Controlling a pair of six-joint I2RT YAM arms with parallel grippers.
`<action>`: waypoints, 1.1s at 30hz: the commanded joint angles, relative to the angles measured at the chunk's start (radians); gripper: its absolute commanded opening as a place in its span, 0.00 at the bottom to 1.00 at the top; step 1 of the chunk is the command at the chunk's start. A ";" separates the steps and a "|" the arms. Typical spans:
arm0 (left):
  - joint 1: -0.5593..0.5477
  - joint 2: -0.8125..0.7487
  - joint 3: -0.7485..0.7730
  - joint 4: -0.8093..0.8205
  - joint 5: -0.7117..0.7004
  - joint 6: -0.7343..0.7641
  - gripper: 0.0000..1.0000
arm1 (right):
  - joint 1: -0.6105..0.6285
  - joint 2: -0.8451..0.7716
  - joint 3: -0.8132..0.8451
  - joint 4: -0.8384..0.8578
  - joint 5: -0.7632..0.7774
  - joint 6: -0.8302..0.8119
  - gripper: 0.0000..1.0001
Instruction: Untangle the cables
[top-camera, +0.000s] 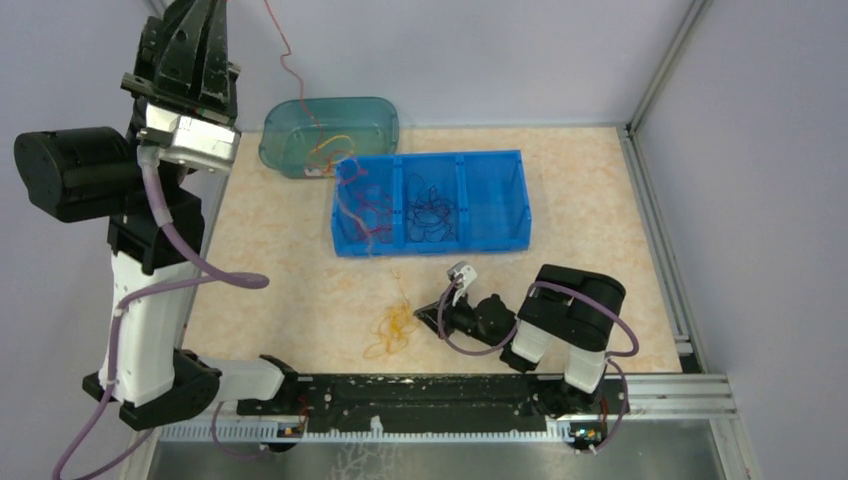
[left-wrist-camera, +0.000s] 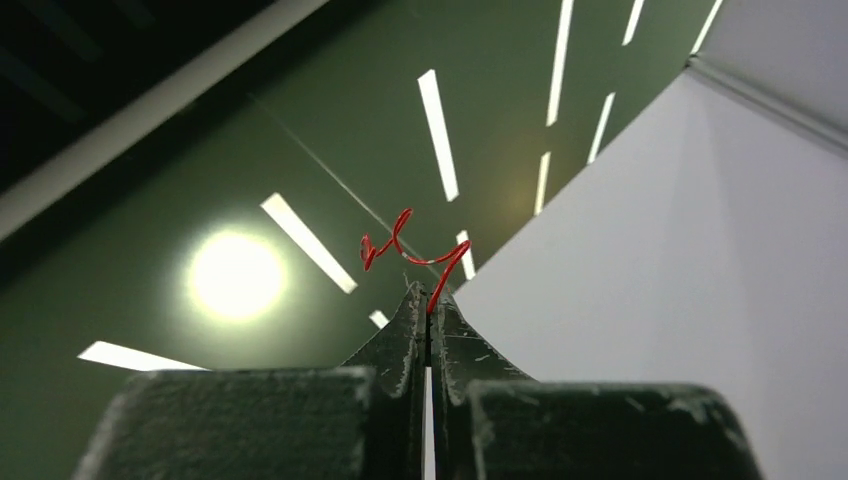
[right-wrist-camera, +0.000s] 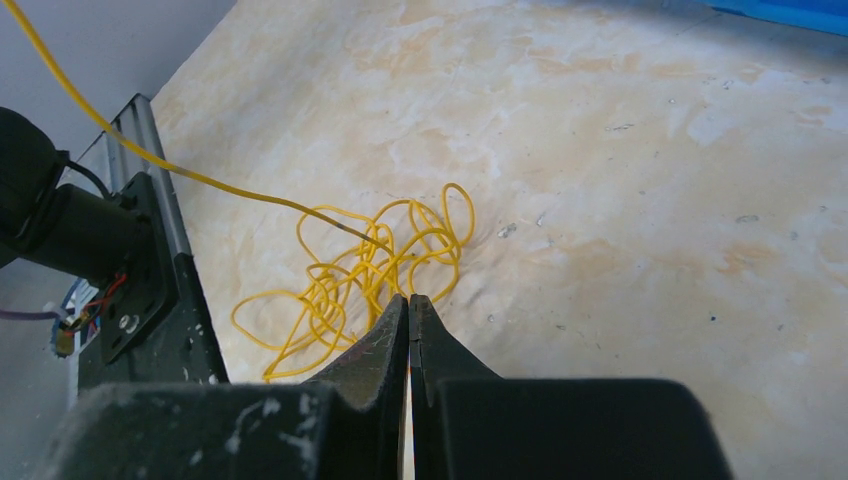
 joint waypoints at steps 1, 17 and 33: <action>-0.003 0.052 0.087 0.161 -0.048 0.223 0.00 | 0.015 0.016 -0.021 0.037 0.071 -0.012 0.00; -0.003 0.151 0.225 0.172 -0.048 0.321 0.00 | 0.038 -0.098 -0.075 -0.104 0.267 -0.006 0.05; -0.003 -0.165 -0.333 -0.220 0.273 -0.287 0.00 | 0.034 -0.718 0.254 -0.679 0.026 -0.348 0.90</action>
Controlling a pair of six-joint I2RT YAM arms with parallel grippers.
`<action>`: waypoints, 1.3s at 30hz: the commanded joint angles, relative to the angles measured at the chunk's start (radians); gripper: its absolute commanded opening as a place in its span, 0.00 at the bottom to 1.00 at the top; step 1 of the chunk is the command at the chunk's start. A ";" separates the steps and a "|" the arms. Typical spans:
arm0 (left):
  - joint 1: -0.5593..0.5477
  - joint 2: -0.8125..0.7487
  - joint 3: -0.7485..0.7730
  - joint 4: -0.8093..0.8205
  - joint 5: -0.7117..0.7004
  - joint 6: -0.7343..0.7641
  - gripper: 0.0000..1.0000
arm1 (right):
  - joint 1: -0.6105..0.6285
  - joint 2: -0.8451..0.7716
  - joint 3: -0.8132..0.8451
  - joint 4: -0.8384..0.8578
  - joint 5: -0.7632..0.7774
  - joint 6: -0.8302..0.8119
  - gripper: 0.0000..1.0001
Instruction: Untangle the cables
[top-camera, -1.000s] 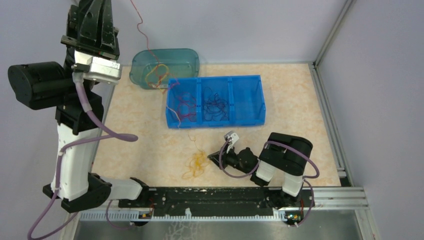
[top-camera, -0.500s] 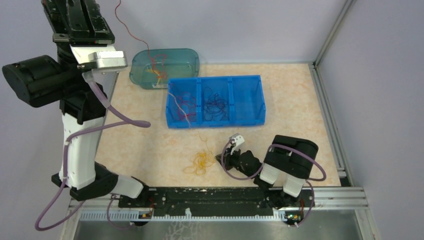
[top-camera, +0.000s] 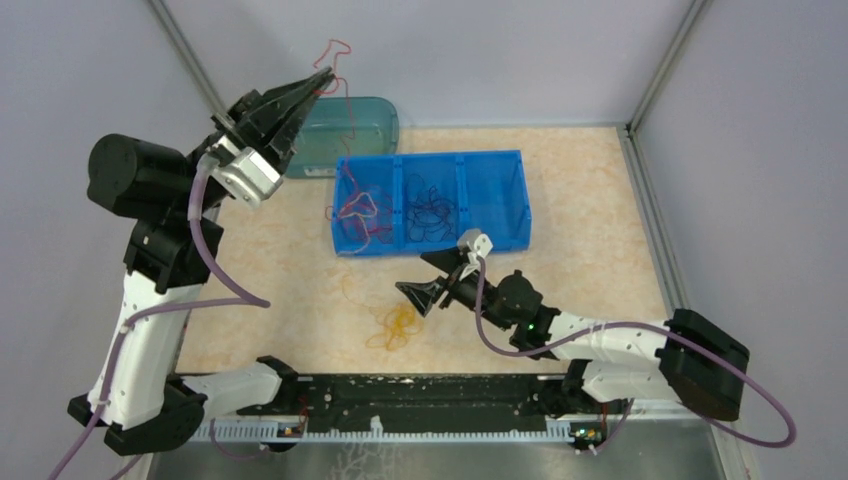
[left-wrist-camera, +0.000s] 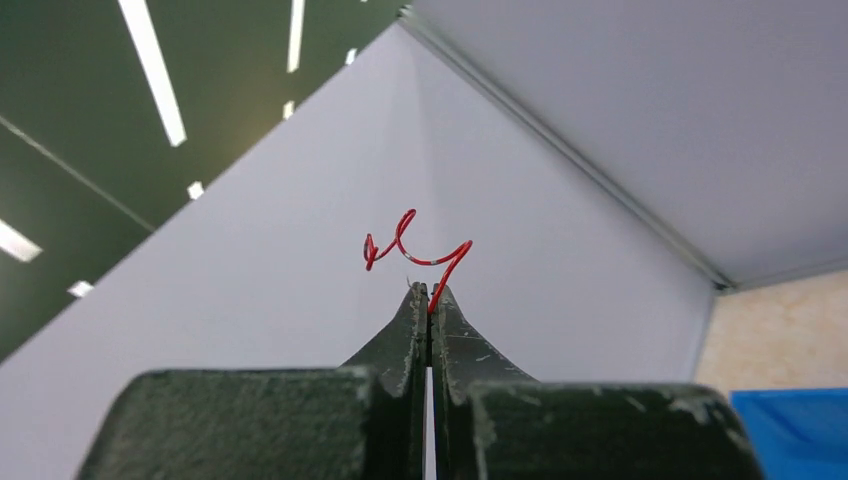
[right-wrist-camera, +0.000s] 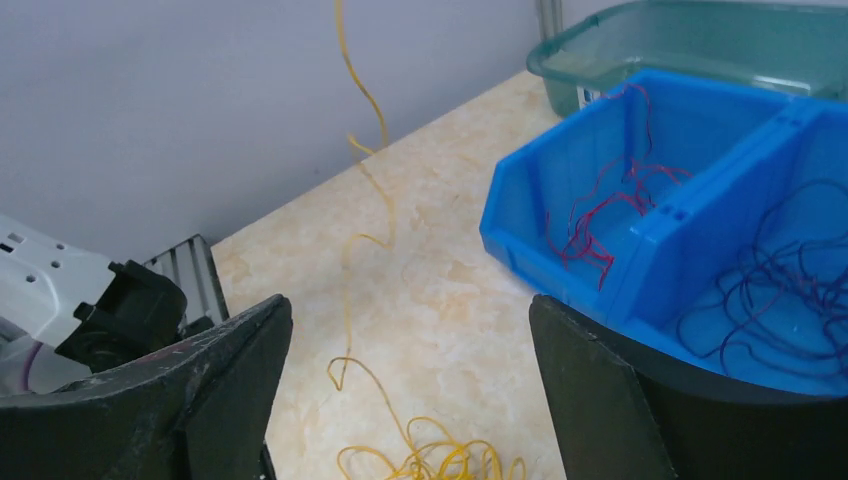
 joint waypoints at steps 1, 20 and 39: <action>-0.003 -0.028 -0.033 -0.046 0.124 -0.157 0.00 | 0.003 -0.063 0.091 -0.126 -0.090 -0.111 0.91; -0.003 -0.024 0.008 -0.064 0.171 -0.299 0.00 | -0.073 0.127 0.318 -0.084 -0.263 -0.141 0.66; -0.003 -0.013 0.033 -0.048 0.128 -0.252 0.00 | -0.084 0.190 0.184 0.059 -0.215 -0.007 0.00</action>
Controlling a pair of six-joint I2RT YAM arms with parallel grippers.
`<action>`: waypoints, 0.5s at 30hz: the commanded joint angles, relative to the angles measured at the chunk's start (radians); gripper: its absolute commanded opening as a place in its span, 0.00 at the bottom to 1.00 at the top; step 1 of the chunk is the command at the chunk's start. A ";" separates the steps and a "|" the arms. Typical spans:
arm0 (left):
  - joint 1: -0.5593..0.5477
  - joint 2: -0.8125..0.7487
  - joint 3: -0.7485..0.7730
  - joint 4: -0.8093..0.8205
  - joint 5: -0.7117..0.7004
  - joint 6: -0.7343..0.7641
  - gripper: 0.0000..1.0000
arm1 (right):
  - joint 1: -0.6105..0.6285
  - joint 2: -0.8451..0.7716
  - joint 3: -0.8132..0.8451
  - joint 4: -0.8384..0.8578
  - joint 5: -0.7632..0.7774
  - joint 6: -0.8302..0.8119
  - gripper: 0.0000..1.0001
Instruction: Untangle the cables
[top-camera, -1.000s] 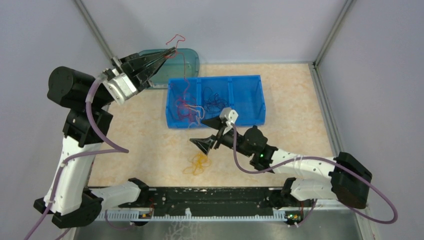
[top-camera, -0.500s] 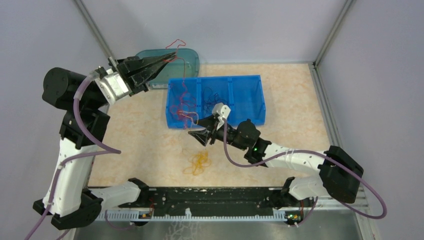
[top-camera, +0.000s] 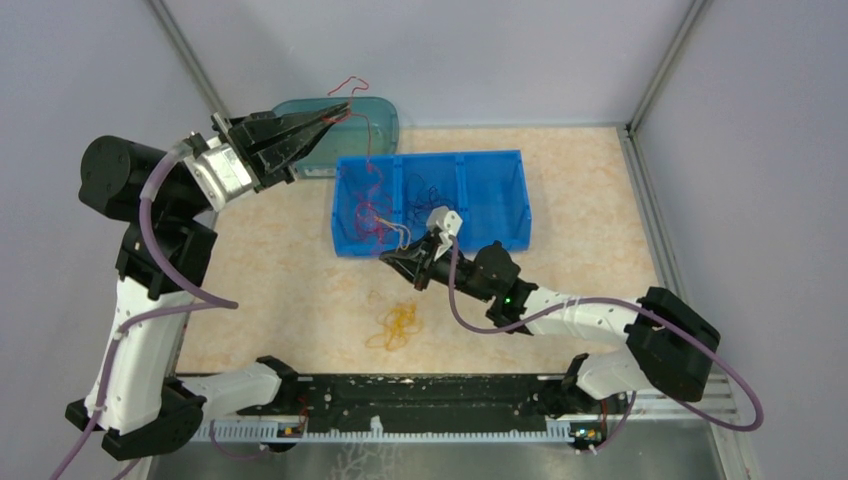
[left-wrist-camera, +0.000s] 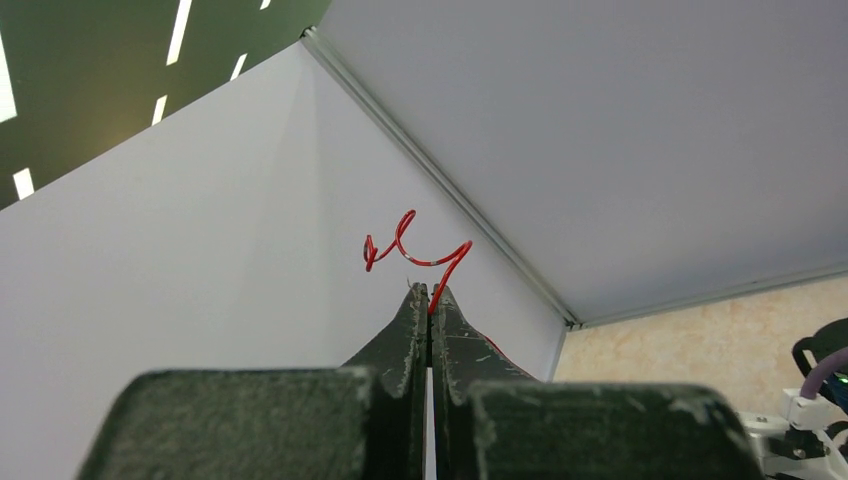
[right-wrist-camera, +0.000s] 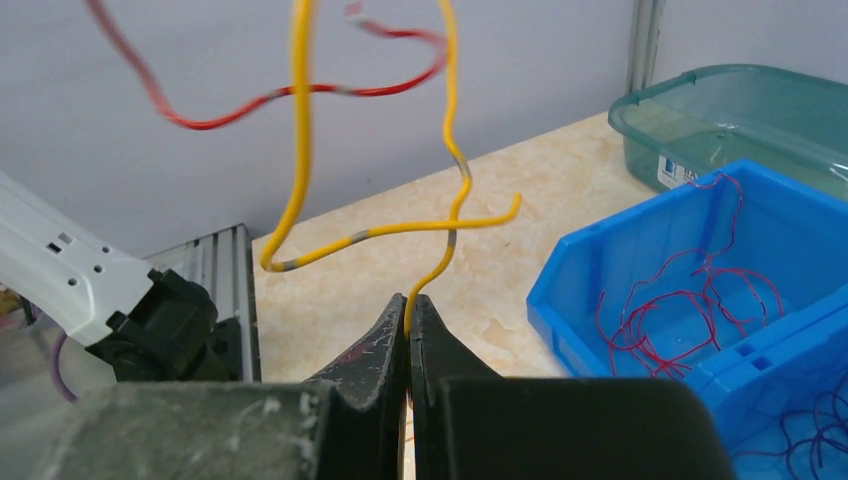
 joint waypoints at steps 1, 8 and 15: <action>-0.003 0.003 0.025 0.039 -0.042 0.065 0.00 | -0.011 0.023 -0.091 0.092 0.079 0.067 0.00; -0.003 0.038 0.052 0.183 -0.192 0.269 0.00 | -0.011 0.053 -0.301 0.112 0.270 0.169 0.00; -0.005 0.106 0.096 0.245 -0.288 0.391 0.00 | 0.011 0.004 -0.399 -0.006 0.411 0.244 0.00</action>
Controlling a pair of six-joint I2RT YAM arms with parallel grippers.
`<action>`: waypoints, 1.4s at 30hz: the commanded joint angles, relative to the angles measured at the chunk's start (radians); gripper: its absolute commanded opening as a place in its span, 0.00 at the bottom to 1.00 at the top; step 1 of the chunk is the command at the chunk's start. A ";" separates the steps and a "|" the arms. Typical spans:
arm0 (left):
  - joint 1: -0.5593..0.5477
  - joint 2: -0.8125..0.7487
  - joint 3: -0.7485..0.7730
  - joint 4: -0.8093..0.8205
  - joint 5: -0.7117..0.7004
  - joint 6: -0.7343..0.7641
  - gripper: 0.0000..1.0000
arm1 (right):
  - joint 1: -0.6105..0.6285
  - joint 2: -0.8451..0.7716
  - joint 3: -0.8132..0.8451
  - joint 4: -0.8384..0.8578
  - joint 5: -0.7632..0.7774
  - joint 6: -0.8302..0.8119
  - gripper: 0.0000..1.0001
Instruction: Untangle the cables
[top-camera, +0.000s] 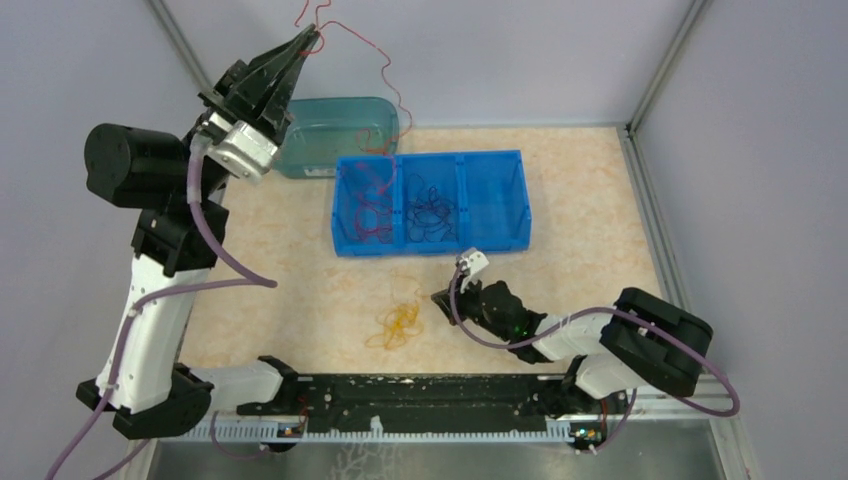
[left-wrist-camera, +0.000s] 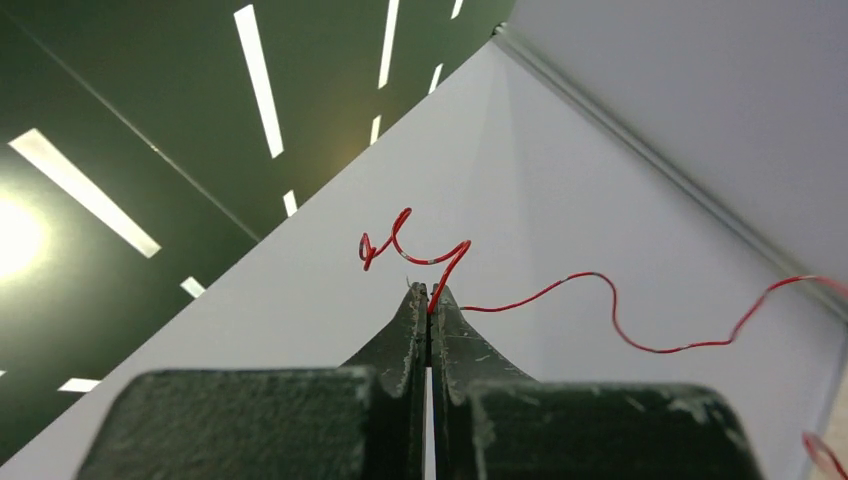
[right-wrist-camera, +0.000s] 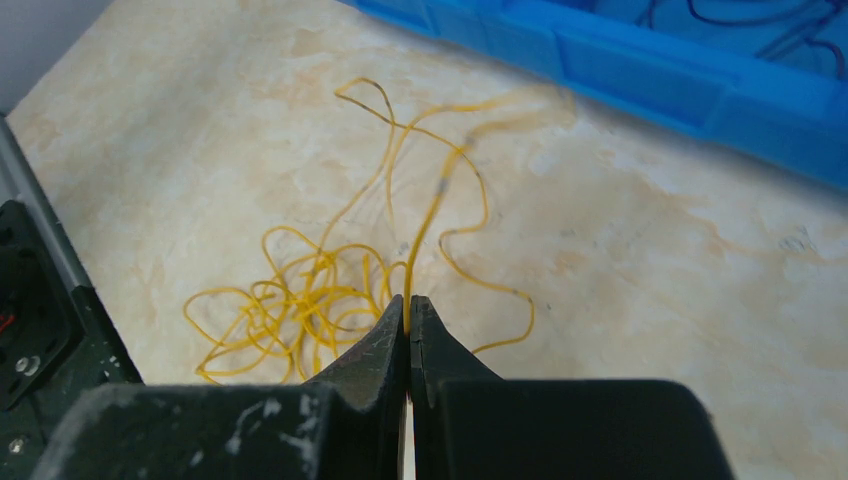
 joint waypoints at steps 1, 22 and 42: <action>-0.005 0.043 0.047 0.090 -0.087 0.127 0.00 | 0.011 -0.058 -0.032 -0.021 0.118 0.073 0.00; -0.025 0.119 -0.150 0.037 0.030 -0.061 0.00 | 0.015 -0.448 -0.184 0.030 0.195 0.121 0.00; -0.026 0.321 -0.227 0.095 0.026 -0.092 0.00 | 0.015 -0.962 -0.211 -0.439 0.326 0.110 0.00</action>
